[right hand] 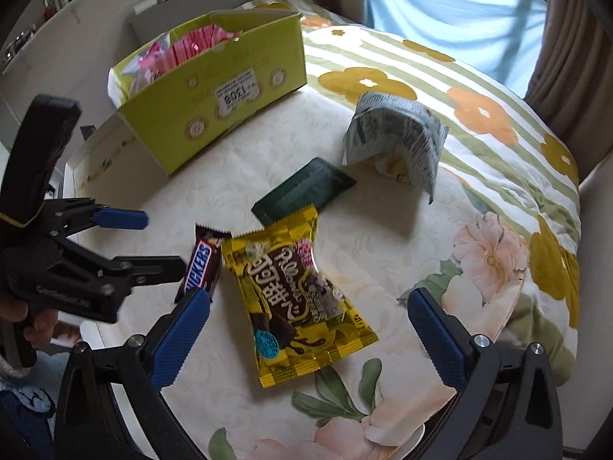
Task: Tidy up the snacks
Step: 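Grasp the Snickers bar with left gripper while right gripper grasps the gold Pillows bag, then carry Snickers and gold bag over the box and open left gripper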
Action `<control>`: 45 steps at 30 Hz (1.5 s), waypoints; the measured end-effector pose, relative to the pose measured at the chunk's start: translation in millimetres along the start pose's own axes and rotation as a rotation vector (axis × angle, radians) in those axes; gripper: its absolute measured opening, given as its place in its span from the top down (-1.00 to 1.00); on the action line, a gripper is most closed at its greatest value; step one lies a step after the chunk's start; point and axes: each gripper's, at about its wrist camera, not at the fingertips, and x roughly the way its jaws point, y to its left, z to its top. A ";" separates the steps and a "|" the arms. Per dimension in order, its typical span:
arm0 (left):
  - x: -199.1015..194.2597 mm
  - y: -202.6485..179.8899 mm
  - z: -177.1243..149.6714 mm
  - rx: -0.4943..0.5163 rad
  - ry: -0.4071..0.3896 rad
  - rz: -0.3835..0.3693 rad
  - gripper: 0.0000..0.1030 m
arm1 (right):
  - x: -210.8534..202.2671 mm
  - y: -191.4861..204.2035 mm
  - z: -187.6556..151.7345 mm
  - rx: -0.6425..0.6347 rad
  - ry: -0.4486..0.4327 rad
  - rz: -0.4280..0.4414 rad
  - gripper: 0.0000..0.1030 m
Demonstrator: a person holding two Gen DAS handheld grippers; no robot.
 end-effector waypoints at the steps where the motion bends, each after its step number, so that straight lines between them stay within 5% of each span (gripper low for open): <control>1: 4.3 -0.7 -0.4 -0.002 0.004 0.002 -0.58 | 4.1 -0.6 -3.5 -0.004 0.010 0.003 -0.99; 8: 19.6 -17.4 -4.7 0.036 0.010 0.038 -0.30 | 20.4 2.3 -13.2 -0.047 0.030 0.011 -0.99; 16: 21.0 -29.1 -4.8 0.091 0.005 0.091 0.35 | 36.4 9.7 -14.0 -0.097 0.049 0.003 -0.99; 37: 3.7 -2.4 -2.9 0.019 0.009 0.061 0.49 | 66.6 25.8 5.9 -0.184 0.080 -0.015 -0.99; 41: -4.8 -0.1 -3.2 0.016 -0.002 0.050 0.49 | 74.9 26.1 10.5 -0.161 0.095 0.000 -0.51; 45: -13.9 3.3 -3.0 0.012 -0.008 0.040 0.49 | 75.9 26.5 10.1 -0.149 0.116 -0.006 -0.35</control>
